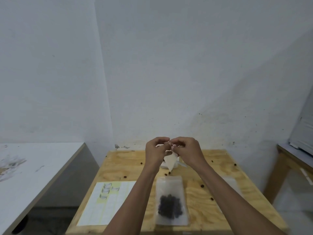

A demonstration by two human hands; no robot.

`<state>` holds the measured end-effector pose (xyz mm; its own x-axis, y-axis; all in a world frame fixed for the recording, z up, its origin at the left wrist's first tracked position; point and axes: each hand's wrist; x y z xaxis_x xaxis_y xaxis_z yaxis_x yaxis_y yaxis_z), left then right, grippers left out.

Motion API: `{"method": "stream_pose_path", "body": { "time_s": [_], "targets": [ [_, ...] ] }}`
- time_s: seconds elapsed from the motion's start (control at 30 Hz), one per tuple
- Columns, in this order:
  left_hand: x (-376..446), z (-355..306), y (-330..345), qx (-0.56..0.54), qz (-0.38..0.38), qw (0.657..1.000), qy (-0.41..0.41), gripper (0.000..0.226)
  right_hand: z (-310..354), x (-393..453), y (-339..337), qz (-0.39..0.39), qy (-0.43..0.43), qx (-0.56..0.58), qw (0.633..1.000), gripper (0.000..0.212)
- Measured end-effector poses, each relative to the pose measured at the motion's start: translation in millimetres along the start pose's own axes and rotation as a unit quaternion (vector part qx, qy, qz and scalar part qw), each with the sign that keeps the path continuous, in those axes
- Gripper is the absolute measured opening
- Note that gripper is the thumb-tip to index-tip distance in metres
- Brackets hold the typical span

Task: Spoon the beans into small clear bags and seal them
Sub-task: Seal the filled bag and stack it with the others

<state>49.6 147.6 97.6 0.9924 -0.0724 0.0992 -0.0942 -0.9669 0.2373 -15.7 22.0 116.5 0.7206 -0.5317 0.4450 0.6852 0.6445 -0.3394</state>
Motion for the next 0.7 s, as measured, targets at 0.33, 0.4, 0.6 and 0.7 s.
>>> {"method": "stream_pose_path", "body": {
  "time_s": [0.33,0.4,0.6,0.7],
  "targets": [
    [4,6,-6,0.180,0.010,0.979,0.093,0.029,-5,-2,15,-0.074,-0.016,-0.155,0.985,0.033],
    [4,4,-9,0.210,0.027,0.971,0.107,0.026,-8,0,14,-0.089,-0.020,-0.171,0.981,0.031],
    [10,-6,-16,0.275,0.033,0.939,0.206,0.021,-10,2,12,-0.080,-0.055,-0.115,0.989,0.031],
    [10,-3,-26,0.271,0.081,0.926,0.251,0.030,-6,4,7,-0.053,-0.048,-0.048,0.996,0.030]
  ]
}}
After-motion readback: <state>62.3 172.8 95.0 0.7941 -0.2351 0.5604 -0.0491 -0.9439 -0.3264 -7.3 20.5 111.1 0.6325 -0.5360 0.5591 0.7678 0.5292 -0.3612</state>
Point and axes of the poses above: each hand's wrist, its own x-axis towards the middle knuckle, its own y-axis out of the palm, z = x × y, and after that the axes turned 13 degrees about -z, right-handed
